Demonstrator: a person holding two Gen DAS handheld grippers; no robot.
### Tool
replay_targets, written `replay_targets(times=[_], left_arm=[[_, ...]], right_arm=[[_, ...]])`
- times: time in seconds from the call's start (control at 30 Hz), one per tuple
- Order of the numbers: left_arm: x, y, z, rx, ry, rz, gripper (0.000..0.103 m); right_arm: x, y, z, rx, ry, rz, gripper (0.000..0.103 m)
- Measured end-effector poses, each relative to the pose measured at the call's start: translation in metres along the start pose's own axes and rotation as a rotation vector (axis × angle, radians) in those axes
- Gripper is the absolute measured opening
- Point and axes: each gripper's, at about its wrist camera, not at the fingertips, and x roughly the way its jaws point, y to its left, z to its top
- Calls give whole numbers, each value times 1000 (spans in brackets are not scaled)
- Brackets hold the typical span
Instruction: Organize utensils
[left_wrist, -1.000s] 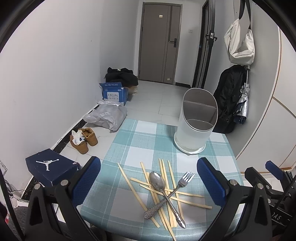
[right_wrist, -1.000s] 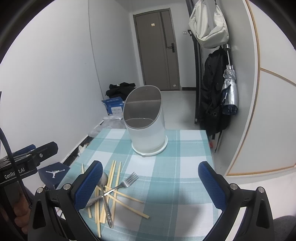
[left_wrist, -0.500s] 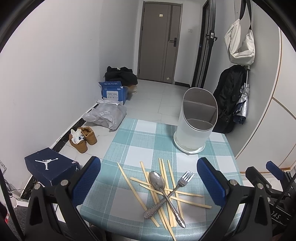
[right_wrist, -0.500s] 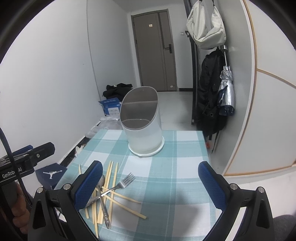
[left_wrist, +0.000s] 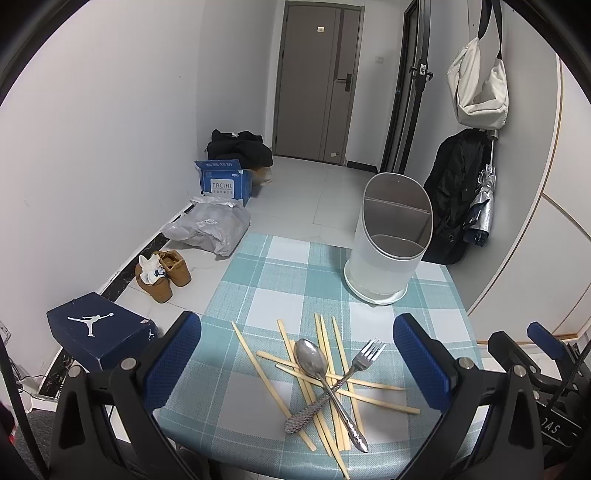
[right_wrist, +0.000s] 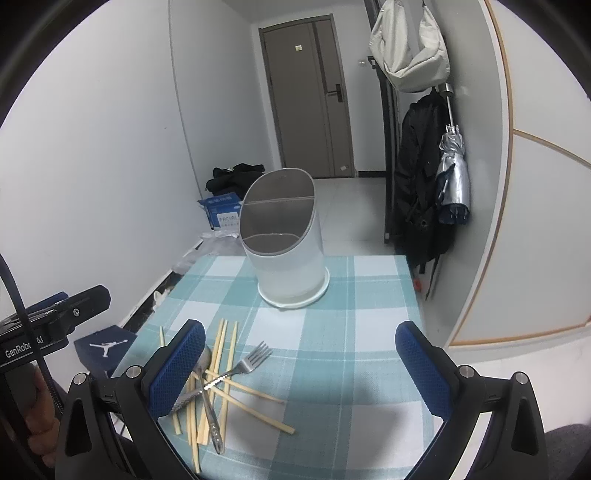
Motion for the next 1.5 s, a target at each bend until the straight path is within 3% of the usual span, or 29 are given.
replay_targets(times=[0.43,0.83,1.17,1.37,1.43,1.5], left_arm=[[0,1,-2,-7,10,-11,102],[16,13,3,-56,90,-49,102],[44,62,12,-183,173,17,102],[59,83,12,-239,219,52,102],[63,88,12,-245,232,48,102],[67,92,12,-255,248,46,102]], right_arm=[[1,-1,1,2,8,9,103],[22,2,-2,37,83,65,103],[87,20,-11,45,317,145,99],[140,25,-22,140,492,95,80],[156,27,-26,177,542,68,69],[167,33,-31,192,580,34,67]])
